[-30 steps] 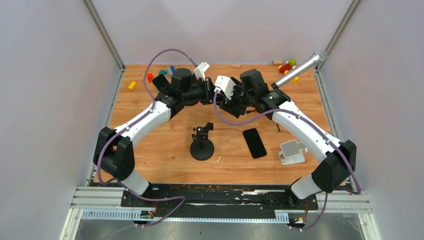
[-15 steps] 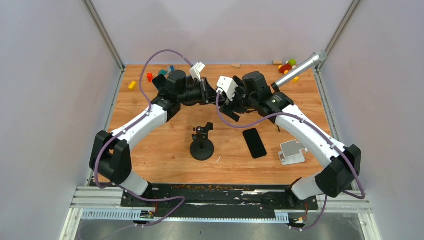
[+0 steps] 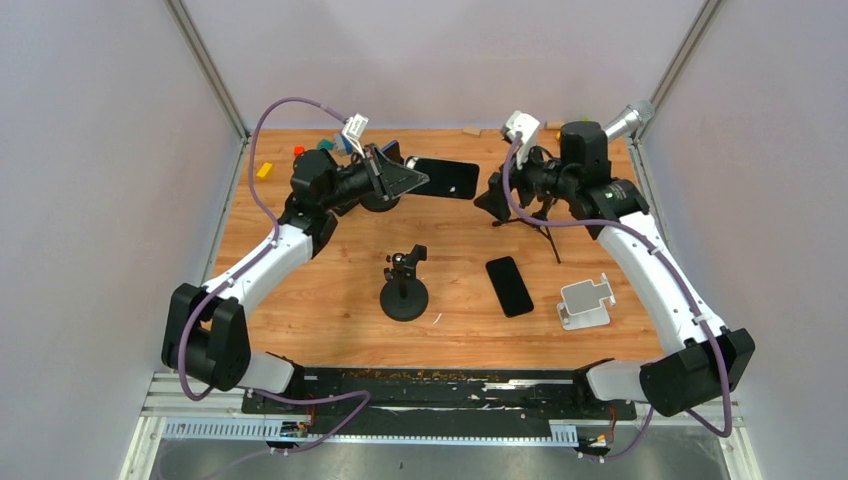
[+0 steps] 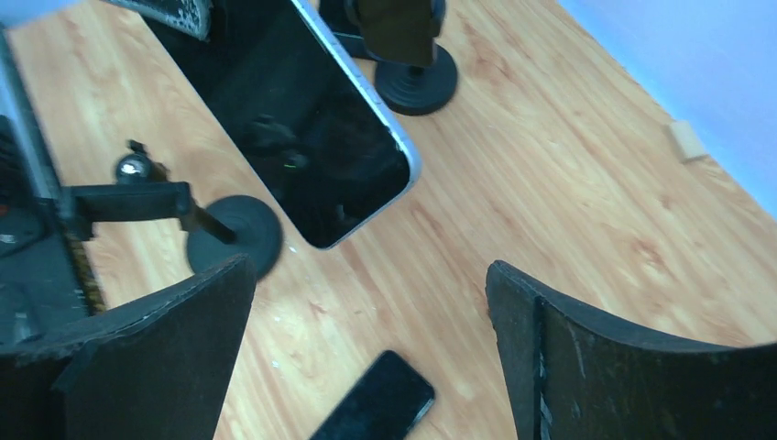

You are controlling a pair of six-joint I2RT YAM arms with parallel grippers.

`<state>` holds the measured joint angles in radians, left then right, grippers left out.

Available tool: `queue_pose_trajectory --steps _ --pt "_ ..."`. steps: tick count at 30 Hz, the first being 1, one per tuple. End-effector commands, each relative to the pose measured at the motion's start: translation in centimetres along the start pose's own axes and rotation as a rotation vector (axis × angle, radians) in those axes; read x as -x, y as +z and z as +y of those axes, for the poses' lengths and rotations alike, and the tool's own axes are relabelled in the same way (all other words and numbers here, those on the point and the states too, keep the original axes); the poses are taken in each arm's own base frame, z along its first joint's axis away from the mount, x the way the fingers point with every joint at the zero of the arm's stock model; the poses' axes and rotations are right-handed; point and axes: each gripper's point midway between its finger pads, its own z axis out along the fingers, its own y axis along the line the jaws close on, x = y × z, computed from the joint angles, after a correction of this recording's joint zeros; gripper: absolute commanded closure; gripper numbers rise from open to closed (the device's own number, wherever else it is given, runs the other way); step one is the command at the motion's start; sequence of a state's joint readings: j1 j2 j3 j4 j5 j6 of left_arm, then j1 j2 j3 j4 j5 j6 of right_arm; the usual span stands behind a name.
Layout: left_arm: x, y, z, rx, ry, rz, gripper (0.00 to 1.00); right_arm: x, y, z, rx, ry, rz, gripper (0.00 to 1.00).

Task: Place the phone on the phone stand
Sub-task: Pick up the phone at the center of the board.

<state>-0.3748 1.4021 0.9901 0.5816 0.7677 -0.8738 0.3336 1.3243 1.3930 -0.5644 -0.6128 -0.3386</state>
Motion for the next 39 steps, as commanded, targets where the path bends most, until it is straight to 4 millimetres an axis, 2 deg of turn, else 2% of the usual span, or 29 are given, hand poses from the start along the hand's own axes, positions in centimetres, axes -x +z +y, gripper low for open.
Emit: queue_pose_trajectory --steps 1,8,14,20,33,39 --pt "3.0 -1.2 -6.3 -0.2 0.17 -0.121 1.0 2.3 0.0 3.4 0.247 0.088 -0.128 0.02" --pt "2.5 -2.5 -7.8 -0.273 0.22 -0.178 1.0 2.4 1.1 5.2 0.443 0.172 -0.157 0.1" --pt "1.6 -2.6 -8.3 -0.313 0.228 -0.191 1.0 2.3 1.5 6.4 0.582 0.229 -0.165 0.3" --pt "0.3 -2.3 -8.4 -0.343 0.234 -0.211 1.0 2.5 1.0 7.0 0.62 0.206 -0.184 0.47" --pt "-0.8 -2.2 -7.8 -0.328 0.273 -0.211 1.0 2.7 0.1 7.0 0.616 0.216 -0.192 0.64" --pt "-1.3 -2.1 -7.5 -0.324 0.281 -0.209 1.0 3.1 -0.6 7.3 0.63 0.204 -0.204 0.66"
